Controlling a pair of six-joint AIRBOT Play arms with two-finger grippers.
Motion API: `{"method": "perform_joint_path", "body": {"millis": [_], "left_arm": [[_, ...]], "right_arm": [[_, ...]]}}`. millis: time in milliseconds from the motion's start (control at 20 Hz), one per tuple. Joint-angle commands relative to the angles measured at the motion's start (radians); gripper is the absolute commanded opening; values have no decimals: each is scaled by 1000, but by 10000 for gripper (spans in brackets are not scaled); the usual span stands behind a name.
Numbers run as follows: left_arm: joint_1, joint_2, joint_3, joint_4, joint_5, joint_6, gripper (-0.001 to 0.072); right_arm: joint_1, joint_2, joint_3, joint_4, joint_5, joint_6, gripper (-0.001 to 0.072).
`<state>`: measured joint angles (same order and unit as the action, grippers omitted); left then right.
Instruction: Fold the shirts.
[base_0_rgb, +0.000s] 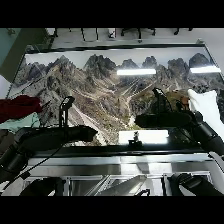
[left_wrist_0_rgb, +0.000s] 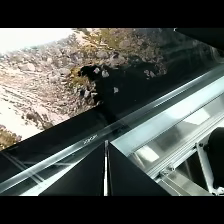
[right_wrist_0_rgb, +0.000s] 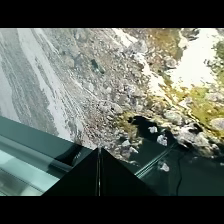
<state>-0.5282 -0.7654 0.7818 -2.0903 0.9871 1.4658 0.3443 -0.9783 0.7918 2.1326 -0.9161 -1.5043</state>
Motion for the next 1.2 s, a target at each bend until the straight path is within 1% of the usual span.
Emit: {"method": "perform_joint_path", "body": {"millis": [0,100,150,300,350,400,500,550,650,800,950,1150], "left_arm": [[-1,5,-2,33,-2,-2,20],[8,5,5,125,5,-2,20],[31,-1,24,199,26,-2,20],[181,-65,130,464,89,-2,24],[246,-99,167,554,93,-1,246],[320,-145,207,642,90,-3,701],[475,-253,280,776,83,-2,708],[549,-311,314,819,66,-2,708],[695,-443,376,863,-40,-1,708],[845,-652,465,866,-198,-1,708],[924,-860,560,864,-203,-1,708],[929,-1049,662,860,-190,-1,707]], "right_arm": [[1,-1,-1,0,1,0,18],[1,-1,-1,0,1,0,18],[1,-1,-1,0,1,0,18],[1,-1,-1,0,1,0,18],[1,-1,-1,0,1,0,18],[1,-1,-1,0,1,0,18],[1,-1,-1,0,1,0,18],[1,-1,-1,0,1,0,19],[1,-1,-1,0,1,0,18],[1,-1,-1,0,1,0,18],[1,-1,-1,0,1,0,18],[1,-1,-1,0,1,0,18]]}}
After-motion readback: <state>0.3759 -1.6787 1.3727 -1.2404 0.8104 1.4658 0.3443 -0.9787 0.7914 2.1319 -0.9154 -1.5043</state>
